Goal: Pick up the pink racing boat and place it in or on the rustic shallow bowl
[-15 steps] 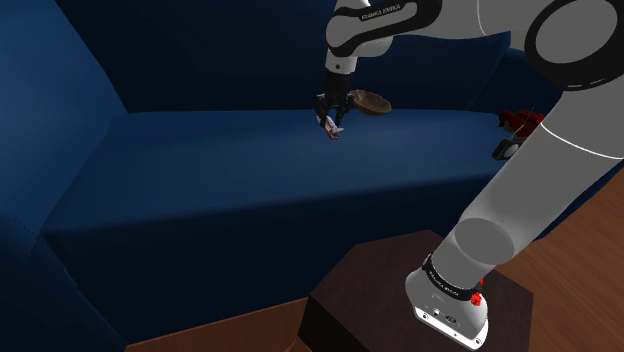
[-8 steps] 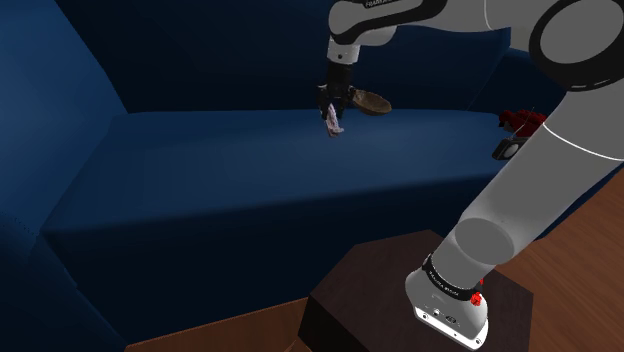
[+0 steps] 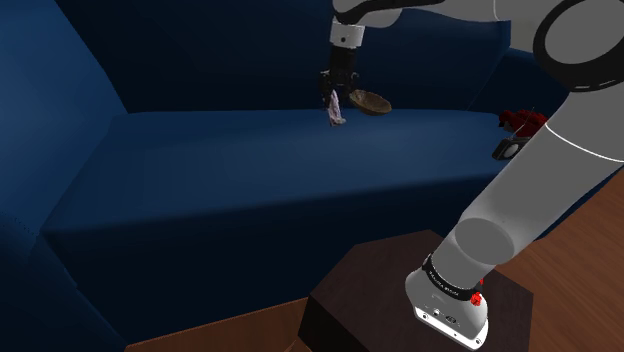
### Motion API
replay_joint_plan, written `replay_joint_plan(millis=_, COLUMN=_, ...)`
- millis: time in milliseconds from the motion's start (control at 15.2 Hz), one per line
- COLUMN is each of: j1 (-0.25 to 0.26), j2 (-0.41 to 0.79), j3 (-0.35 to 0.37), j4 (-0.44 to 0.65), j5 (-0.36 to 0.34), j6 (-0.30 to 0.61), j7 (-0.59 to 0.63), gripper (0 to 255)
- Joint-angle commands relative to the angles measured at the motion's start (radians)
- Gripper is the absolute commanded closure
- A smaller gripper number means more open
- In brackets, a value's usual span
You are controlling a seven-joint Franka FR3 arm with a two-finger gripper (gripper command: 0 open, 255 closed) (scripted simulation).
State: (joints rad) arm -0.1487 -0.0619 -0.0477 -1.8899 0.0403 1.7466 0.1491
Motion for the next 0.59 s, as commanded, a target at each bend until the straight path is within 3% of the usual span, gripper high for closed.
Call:
replay_joint_plan(millis=0, j1=0.0, j2=0.001, j3=0.0, j4=0.029, j5=0.0, j6=-0.029, j7=0.001, gripper=255)
replay_joint_plan(millis=528, j1=0.0, j2=0.006, j3=-0.001, j4=0.142, j5=-0.001, j6=-0.137, j7=0.004, gripper=255)
